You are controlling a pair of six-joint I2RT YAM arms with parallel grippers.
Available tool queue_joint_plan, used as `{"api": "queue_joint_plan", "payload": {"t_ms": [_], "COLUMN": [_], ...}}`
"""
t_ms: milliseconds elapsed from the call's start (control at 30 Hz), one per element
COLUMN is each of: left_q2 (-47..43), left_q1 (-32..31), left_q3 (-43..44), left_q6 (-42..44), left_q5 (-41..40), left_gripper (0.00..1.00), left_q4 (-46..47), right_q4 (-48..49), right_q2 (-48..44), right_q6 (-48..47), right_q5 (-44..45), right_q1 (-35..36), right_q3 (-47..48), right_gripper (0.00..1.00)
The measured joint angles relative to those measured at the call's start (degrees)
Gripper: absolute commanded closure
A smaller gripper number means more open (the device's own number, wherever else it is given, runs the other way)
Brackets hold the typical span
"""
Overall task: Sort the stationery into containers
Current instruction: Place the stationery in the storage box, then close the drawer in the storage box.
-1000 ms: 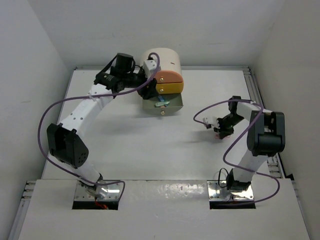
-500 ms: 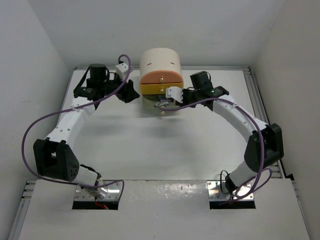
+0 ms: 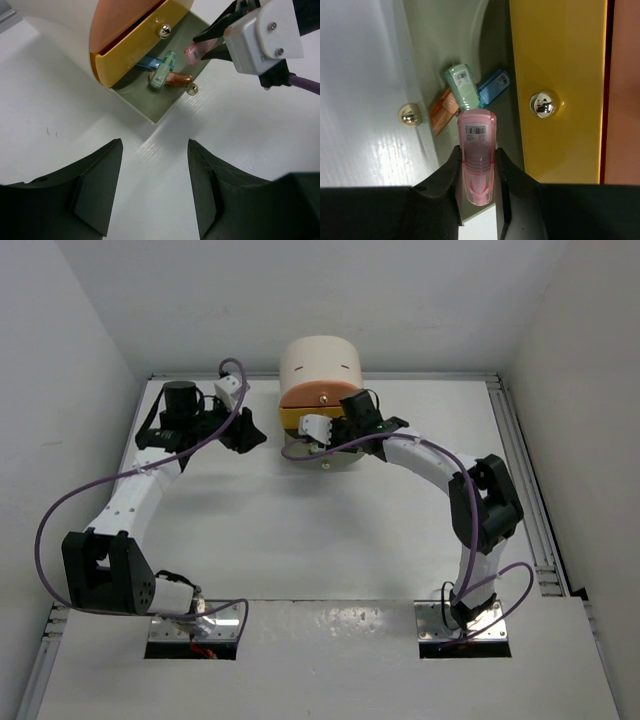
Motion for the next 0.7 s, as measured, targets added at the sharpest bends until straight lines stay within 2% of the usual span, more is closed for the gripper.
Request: {"api": "queue_joint_plan", "payload": {"t_ms": [33,100,133,167,300,467,500,600,633,700], "left_q2": [-0.5,-1.4,-1.7,-1.9,-2.3,-4.1,-4.7,-6.8,-7.5,-8.3], "left_q1": [0.1,0.3,0.5,0.7,2.2,3.1,3.0,1.4,-0.1,-3.2], "left_q3": [-0.7,-2.2,-2.8,-3.3,-3.8,-3.9,-4.2,-5.9,-6.9,-8.9], "left_q6": [0.0,0.1,0.2,0.4,2.3,8.8,10.8,17.5,20.3,24.0], "left_q5": [0.1,0.2,0.3,0.4,1.9,3.5,3.7,3.1,2.2,0.1], "left_gripper": [0.40,0.40,0.40,0.40,0.40,0.45,0.47,0.62,0.70,0.77], "left_q4": [0.3,0.6,0.6,0.6,-0.5,-3.8,-4.5,-6.8,-7.3,-7.6], "right_q4": [0.7,2.0,2.5,2.8,1.6,-4.0,-4.8,-5.4,-5.0,-3.4], "right_q2": [0.4,0.7,0.7,0.7,0.7,-0.9,-1.7,-5.1,-6.0,-6.9], "right_q6": [0.0,0.3,0.6,1.1,2.7,7.6,9.2,15.0,17.3,22.3], "right_q5": [0.3,0.6,0.8,0.9,1.0,-1.5,-2.3,-4.6,-5.0,-5.7], "right_q1": [0.0,-0.1,-0.1,-0.1,-0.1,-0.1,-0.1,-0.7,-1.1,-2.4], "right_q3": [0.0,0.0,0.0,0.0,1.1,6.4,7.3,10.1,11.4,14.6], "right_gripper": [0.77,0.67,0.55,0.50,0.43,0.46,0.50,0.56,0.57,0.58]}}
